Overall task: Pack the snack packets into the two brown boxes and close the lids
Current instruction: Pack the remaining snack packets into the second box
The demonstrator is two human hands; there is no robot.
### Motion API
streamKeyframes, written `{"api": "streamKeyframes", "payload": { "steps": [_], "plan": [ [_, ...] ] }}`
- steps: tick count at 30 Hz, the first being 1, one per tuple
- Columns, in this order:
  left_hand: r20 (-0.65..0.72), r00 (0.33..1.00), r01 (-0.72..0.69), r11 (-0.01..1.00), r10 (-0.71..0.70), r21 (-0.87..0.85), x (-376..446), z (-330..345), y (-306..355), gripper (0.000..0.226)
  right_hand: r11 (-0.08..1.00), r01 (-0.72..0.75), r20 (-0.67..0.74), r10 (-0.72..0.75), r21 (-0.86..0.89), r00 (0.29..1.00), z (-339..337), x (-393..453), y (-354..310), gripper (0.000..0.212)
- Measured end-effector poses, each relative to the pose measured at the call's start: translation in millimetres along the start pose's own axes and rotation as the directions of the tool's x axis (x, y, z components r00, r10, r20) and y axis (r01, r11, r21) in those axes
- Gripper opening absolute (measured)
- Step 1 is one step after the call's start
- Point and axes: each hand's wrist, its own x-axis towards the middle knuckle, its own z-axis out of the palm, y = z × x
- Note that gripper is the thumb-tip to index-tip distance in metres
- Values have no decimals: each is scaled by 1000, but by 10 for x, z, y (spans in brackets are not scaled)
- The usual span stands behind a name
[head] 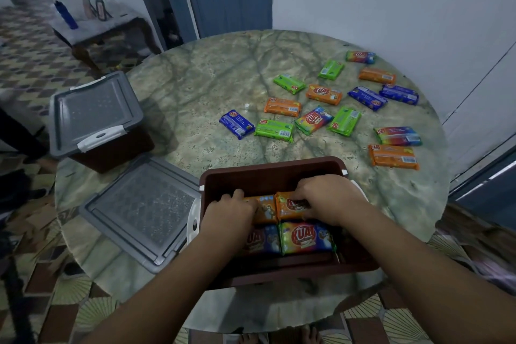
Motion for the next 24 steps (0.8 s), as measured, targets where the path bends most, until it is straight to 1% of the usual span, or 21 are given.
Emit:
{"api": "streamKeyframes", "payload": {
  "steps": [3,5,7,8,9,10,11,12,13,14,16,17,18,19,20,22,24],
  "plan": [
    [-33,999,-34,999,35,18,65,60,-24,37,1000,20,4,-20,8,1000,48,14,33,52],
    [-17,999,-46,999,46,7,92,54,-28,39,1000,24,-2,-24,15,1000,59,20,42,50],
    [-9,998,-60,998,60,-10,87,14,-22,38,999,32,-37,-31,21,999,55,28,41,42],
    [-52,996,-77,996,75,-47,64,-20,-25,36,999,37,-90,-34,34,995,47,20,39,37],
    [-147,984,-109,990,96,-87,34,-57,-33,34,998,36,-185,-25,56,982,41,4,42,32],
    [-267,959,-130,986,98,-103,-6,-100,-54,35,997,16,-303,8,77,953,42,-19,50,28],
    [-393,917,-126,986,73,-111,-36,-141,-97,36,995,-25,-419,63,96,906,48,-42,61,28],
    [-492,870,-99,988,26,-121,-51,-180,-157,37,990,-79,-505,129,119,853,49,-62,68,31],
    [-535,844,-50,989,-31,-136,-45,-203,-233,42,981,-127,-550,186,144,814,63,-71,74,35],
    [-518,851,15,988,-92,-151,-18,-226,-311,50,972,-164,-552,231,168,801,71,-67,79,42],
    [-375,916,82,980,-145,-180,96,-239,-429,62,963,-196,-465,261,185,846,75,-34,102,57],
    [-281,948,91,974,-148,-208,177,-233,-456,59,963,-207,-405,261,173,876,58,-8,113,58],
    [-200,968,97,965,-148,-244,249,-222,-459,50,962,-220,-350,264,160,899,40,21,120,54],
    [-156,977,100,956,-147,-275,304,-216,-447,40,960,-230,-324,270,158,907,34,53,133,47],
    [-153,978,93,952,-142,-293,341,-212,-431,33,956,-238,-319,282,170,905,36,77,149,39],
    [-185,972,85,947,-147,-310,377,-197,-408,26,947,-254,-312,306,197,899,26,114,175,27],
    [-210,966,79,949,-148,-307,404,-193,-397,24,950,-253,-310,300,183,902,6,161,224,22]
  ]
}}
